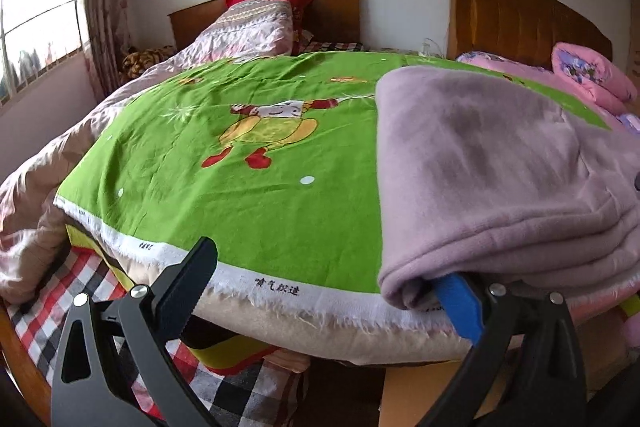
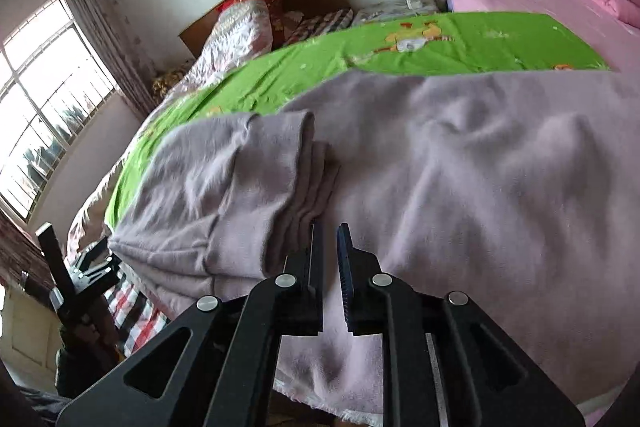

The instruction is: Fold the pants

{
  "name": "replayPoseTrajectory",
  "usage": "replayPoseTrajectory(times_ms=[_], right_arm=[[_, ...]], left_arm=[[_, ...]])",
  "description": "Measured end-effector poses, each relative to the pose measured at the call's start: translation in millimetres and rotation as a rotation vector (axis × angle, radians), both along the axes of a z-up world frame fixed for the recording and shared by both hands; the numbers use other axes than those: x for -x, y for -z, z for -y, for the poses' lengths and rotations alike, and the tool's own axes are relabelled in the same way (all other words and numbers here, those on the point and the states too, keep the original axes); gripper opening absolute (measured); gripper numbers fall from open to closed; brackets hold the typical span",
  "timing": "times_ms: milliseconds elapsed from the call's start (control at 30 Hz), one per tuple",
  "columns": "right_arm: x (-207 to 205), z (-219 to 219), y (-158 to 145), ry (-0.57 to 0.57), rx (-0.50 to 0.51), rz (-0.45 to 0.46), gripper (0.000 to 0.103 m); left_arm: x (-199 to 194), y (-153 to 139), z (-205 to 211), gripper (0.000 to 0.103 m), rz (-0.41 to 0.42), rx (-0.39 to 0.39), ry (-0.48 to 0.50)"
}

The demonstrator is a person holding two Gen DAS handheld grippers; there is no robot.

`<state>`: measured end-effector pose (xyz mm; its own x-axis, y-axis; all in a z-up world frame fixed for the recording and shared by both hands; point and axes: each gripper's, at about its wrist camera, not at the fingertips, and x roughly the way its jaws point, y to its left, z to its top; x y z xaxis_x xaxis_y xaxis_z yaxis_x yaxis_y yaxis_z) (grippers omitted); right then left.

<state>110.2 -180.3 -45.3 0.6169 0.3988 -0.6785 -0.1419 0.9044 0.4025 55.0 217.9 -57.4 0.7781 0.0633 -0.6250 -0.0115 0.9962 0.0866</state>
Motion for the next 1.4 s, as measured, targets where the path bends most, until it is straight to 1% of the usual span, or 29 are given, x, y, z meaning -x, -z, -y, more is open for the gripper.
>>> replayPoseTrajectory(times_ms=[133, 167, 200, 233, 267, 300, 333, 367, 400, 433, 500, 533, 567, 600, 633, 667, 733, 800, 833, 900, 933, 967, 1067, 1100, 1167, 1233, 1300, 1333, 1400], right_arm=[[-4.5, -1.8, 8.5, -0.027, -0.068, -0.045, 0.018], [-6.6, -4.0, 14.5, -0.030, -0.054, -0.076, 0.022], [-8.9, -5.1, 19.8, -0.032, -0.039, -0.098, 0.038], [-6.2, -5.5, 21.7, -0.050, -0.057, -0.091, 0.044], [-3.6, -5.5, 22.1, -0.074, -0.079, -0.056, 0.053], [-1.3, -7.6, 21.9, -0.095, -0.076, -0.039, 0.057], [2.9, -10.2, 19.8, -0.098, -0.062, -0.031, 0.057], [5.1, -10.0, 17.5, -0.089, -0.058, -0.025, 0.059], [8.0, -8.8, 14.5, -0.082, -0.060, -0.015, 0.059], [11.4, -7.3, 10.4, -0.082, -0.066, 0.003, 0.059], [19.1, -0.8, -1.0, -0.071, -0.058, 0.057, 0.061], [20.1, 3.3, -4.2, -0.058, -0.051, 0.071, 0.065], [21.1, 10.9, -8.0, -0.034, -0.041, 0.089, 0.074], [21.2, 18.0, -10.7, -0.012, -0.033, 0.104, 0.078], [20.7, 26.6, -13.5, 0.018, -0.010, 0.116, 0.078], [17.9, 34.2, -15.5, 0.043, 0.022, 0.120, 0.079], [13.0, 48.6, -17.5, 0.096, 0.130, 0.130, 0.086], [7.4, 69.5, -10.6, 0.147, 0.252, 0.068, 0.088], [7.2, 81.2, -4.6, 0.178, 0.311, 0.030, 0.088], [11.5, 104.5, 8.8, 0.203, 0.349, -0.035, 0.087], [14.0, 115.2, 14.1, 0.194, 0.333, -0.048, 0.087], [22.2, 127.9, 16.4, 0.169, 0.280, -0.021, 0.087], [52.4, 153.9, 2.3, 0.153, 0.121, 0.089, 0.085], [63.9, 162.8, -4.0, 0.174, 0.088, 0.135, 0.088], [88.4, 186.7, -16.9, 0.269, 0.048, 0.206, 0.088], [105.1, 210.2, -19.2, 0.333, -0.031, 0.224, 0.088], [120.0, 230.8, -16.2, 0.383, -0.117, 0.215, 0.088], [126.8, 236.6, -15.7, 0.399, -0.142, 0.216, 0.088], [130.0, 231.4, -21.7, 0.402, -0.143, 0.232, 0.088]], left_arm=[[0.4, 1.3, 2.6, 0.101, -0.003, -0.019, 0.013], [0.8, 1.5, 3.9, 0.101, -0.011, -0.024, 0.019], [2.5, 0.8, 6.2, 0.100, -0.020, -0.028, 0.034], [6.4, -2.0, 10.7, 0.098, -0.034, -0.037, 0.083], [11.1, -5.2, 16.0, 0.096, -0.042, -0.057, 0.139], [17.8, -10.7, 21.6, 0.093, -0.040, -0.083, 0.199], [28.5, -22.7, 27.4, 0.094, -0.027, -0.083, 0.285], [37.1, -36.3, 30.5, 0.095, -0.002, -0.060, 0.339], [41.8, -47.5, 32.4, 0.095, 0.023, -0.034, 0.367], [46.0, -61.6, 34.3, 0.101, 0.058, 0.003, 0.390], [43.9, -92.3, 40.4, 0.102, 0.140, 0.118, 0.416], [36.8, -102.6, 45.3, 0.102, 0.159, 0.178, 0.425], [23.1, -111.5, 54.2, 0.102, 0.161, 0.247, 0.435], [7.5, -116.2, 65.2, 0.102, 0.147, 0.290, 0.432], [-9.1, -119.0, 77.4, 0.102, 0.126, 0.312, 0.422], [-32.8, -118.6, 97.4, 0.102, 0.091, 0.322, 0.408], [-67.7, -111.1, 127.8, 0.101, 0.016, 0.320, 0.399], [-102.2, -88.6, 164.2, 0.101, -0.094, 0.286, 0.395], [-116.7, -71.0, 184.1, 0.101, -0.155, 0.245, 0.399], [-132.5, -39.7, 205.5, 0.101, -0.236, 0.159, 0.379], [-137.7, -25.8, 212.2, 0.101, -0.265, 0.117, 0.365], [-141.3, -12.2, 218.6, 0.102, -0.275, 0.068, 0.351], [-140.3, -13.7, 216.7, 0.102, -0.262, 0.085, 0.351], [-141.5, -11.4, 215.9, 0.102, -0.265, 0.085, 0.351], [-140.7, -9.6, 214.8, 0.102, -0.258, 0.074, 0.352], [-140.0, -9.4, 218.2, 0.102, -0.243, 0.045, 0.341], [-136.5, -8.1, 221.5, 0.102, -0.226, 0.014, 0.336], [-135.6, -8.5, 222.8, 0.102, -0.218, 0.002, 0.333], [-132.6, -9.8, 224.0, 0.102, -0.206, -0.013, 0.327]])
